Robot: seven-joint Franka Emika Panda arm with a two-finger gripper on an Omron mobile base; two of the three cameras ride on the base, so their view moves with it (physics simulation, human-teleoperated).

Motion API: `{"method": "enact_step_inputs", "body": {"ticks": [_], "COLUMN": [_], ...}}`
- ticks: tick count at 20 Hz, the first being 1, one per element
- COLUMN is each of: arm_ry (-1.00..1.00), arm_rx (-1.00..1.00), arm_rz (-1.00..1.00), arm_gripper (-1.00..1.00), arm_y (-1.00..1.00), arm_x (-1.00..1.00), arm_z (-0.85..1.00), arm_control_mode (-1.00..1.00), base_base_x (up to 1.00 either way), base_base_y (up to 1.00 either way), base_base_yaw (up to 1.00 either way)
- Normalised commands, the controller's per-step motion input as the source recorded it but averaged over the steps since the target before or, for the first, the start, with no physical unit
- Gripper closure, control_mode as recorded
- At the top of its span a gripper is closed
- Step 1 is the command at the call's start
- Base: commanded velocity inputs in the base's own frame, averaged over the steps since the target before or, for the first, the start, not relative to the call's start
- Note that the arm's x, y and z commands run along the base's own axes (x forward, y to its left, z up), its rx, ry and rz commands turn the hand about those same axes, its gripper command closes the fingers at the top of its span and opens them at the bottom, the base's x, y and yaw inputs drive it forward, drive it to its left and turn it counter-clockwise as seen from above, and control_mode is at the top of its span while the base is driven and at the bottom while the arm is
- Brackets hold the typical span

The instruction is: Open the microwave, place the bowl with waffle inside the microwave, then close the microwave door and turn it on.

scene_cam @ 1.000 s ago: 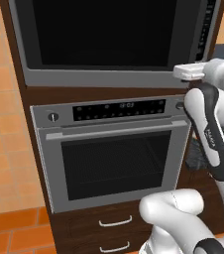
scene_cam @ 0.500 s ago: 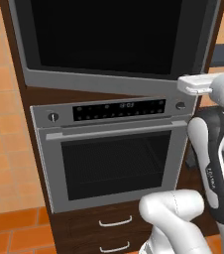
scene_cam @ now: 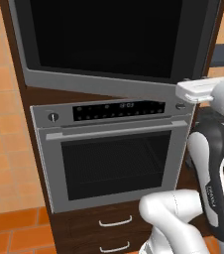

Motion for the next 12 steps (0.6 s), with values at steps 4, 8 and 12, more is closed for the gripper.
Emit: {"method": "enact_step_inputs", "body": {"ticks": [4, 8, 12], "arm_ry": [-0.08, -0.05, -0.05], "arm_rx": [0.0, 0.0, 0.0], "arm_rz": [0.18, 0.09, 0.01], "arm_gripper": [-1.0, -1.0, -1.0], "arm_y": [-0.18, -0.41, -0.54], "arm_x": [-0.7, -0.79, -0.6], "arm_z": [0.44, 0.42, 0.34], "arm_control_mode": [-1.0, -1.0, -1.0], "base_base_x": [0.0, 0.0, 0.0], "base_base_y": [0.0, 0.0, 0.0], "base_base_yaw": [0.0, 0.0, 0.0]}}
